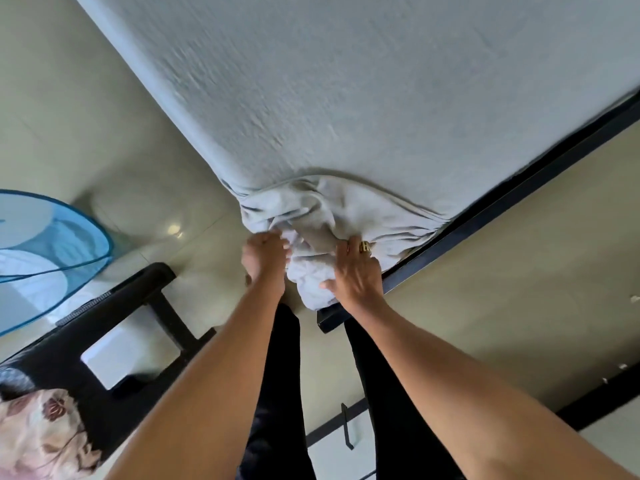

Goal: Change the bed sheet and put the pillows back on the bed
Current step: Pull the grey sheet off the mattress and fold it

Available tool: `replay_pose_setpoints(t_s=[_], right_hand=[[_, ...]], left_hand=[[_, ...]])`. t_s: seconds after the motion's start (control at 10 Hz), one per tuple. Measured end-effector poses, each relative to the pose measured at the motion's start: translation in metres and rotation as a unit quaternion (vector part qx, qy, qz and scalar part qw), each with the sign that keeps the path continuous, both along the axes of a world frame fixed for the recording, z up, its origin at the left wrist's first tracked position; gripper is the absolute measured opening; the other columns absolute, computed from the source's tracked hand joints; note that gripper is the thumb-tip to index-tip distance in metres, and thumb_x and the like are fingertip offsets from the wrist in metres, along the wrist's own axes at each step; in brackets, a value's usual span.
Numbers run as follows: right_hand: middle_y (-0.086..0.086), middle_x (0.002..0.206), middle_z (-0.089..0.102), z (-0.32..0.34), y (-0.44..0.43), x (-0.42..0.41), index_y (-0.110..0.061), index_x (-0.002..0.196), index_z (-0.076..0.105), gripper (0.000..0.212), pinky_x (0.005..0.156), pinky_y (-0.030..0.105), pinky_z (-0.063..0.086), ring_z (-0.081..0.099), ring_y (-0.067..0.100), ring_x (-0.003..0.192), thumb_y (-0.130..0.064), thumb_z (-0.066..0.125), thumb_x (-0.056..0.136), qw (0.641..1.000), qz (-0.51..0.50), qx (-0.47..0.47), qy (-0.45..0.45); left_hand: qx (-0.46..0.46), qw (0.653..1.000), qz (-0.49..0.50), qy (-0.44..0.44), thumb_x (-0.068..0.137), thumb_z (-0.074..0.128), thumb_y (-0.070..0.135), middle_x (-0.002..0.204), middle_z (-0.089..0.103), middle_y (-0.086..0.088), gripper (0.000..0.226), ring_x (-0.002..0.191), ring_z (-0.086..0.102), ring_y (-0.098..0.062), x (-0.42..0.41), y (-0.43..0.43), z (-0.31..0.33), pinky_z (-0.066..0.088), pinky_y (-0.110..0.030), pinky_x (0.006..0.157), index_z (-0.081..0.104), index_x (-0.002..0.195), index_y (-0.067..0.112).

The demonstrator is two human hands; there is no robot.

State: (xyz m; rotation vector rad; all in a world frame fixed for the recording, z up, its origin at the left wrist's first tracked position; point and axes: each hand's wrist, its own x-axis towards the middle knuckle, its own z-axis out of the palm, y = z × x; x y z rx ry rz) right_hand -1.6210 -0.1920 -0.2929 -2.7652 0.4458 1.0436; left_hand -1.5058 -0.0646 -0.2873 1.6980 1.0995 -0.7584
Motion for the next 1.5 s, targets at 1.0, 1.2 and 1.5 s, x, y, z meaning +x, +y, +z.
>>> replay_pose_setpoints(t_s=[1.0,1.2,1.5], right_hand=[[0.010,0.142,0.058,0.160,-0.150,0.037,-0.012,0.147,0.045,0.053,0.100,0.042,0.051,0.057,0.030,0.128,-0.031,0.060,0.099,0.976,-0.186,0.104,-0.041],[0.011,0.142,0.058,0.212,-0.227,-0.026,-0.013,0.145,0.051,0.054,0.108,0.041,0.047,0.055,0.031,0.131,-0.023,0.061,0.093,0.918,-0.366,0.096,-0.123],[0.009,0.163,0.036,0.205,-0.413,-0.098,-0.016,0.159,0.032,0.062,0.120,0.035,0.030,0.036,0.026,0.149,-0.029,0.054,0.102,0.882,-0.438,0.139,-0.106]], left_hand=[[0.053,0.819,-0.567,-0.069,0.097,0.051,0.024,0.109,0.071,-0.004,0.021,0.102,0.065,-0.026,0.047,-0.067,0.143,0.045,-0.026,0.078,0.069,0.106,0.020],[0.002,0.791,-0.607,-0.080,0.090,0.053,0.029,0.096,0.075,-0.008,0.027,0.092,0.073,-0.031,0.029,-0.174,0.195,0.061,-0.047,0.086,0.072,0.100,0.014],[0.055,0.739,-0.668,-0.065,0.094,0.056,0.025,0.106,0.074,-0.008,0.025,0.102,0.071,-0.029,-0.045,-0.375,0.187,0.058,-0.038,0.091,0.072,0.109,0.014]])
